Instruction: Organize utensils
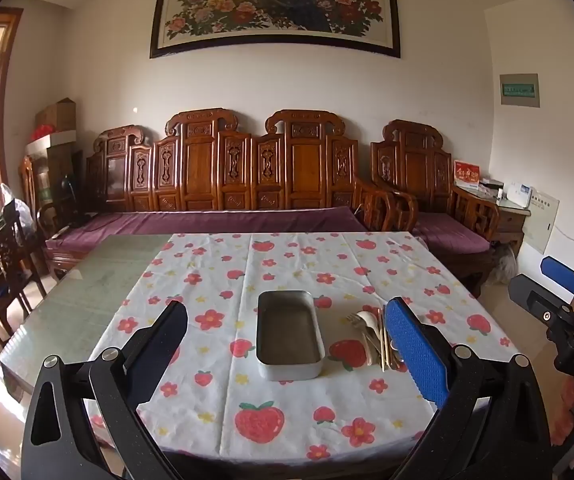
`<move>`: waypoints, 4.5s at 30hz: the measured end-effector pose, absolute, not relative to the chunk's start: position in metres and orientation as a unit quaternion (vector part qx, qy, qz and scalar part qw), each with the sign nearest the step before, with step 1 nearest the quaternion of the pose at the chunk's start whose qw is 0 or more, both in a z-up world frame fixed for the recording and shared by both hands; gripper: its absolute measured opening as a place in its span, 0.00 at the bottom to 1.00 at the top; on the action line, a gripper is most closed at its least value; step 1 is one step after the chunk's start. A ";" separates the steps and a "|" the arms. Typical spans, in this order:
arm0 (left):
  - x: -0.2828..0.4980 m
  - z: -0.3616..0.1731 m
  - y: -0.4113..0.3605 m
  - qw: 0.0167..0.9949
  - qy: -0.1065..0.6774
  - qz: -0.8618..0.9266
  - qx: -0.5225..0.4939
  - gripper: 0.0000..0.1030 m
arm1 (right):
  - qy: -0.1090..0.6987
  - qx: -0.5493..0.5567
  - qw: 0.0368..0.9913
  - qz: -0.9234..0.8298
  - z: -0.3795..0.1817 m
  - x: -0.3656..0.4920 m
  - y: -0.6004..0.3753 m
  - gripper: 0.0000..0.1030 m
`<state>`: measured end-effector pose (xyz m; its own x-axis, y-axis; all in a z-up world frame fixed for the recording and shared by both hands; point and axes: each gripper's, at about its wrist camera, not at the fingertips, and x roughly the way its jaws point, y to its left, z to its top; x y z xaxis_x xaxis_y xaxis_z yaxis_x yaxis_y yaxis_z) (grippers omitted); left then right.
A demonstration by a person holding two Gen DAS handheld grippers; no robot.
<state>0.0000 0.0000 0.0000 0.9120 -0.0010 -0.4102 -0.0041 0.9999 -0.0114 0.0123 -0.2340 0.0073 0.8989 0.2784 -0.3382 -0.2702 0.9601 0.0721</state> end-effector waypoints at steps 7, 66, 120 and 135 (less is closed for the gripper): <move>-0.001 -0.002 -0.003 0.978 0.209 0.000 -0.006 0.93 | 0.174 0.015 0.974 0.142 0.008 0.012 -0.235 0.98; -0.003 0.006 -0.002 0.978 0.208 -0.001 -0.001 0.93 | 0.173 0.016 0.974 0.143 0.008 0.011 -0.230 0.98; 0.089 -0.100 -0.023 0.943 0.328 -0.061 0.020 0.93 | 0.299 -0.006 0.944 0.137 -0.097 0.099 -0.252 0.80; 0.154 -0.145 -0.071 0.918 0.372 -0.123 0.063 0.88 | 0.375 -0.026 0.914 0.151 -0.168 0.171 -0.293 0.55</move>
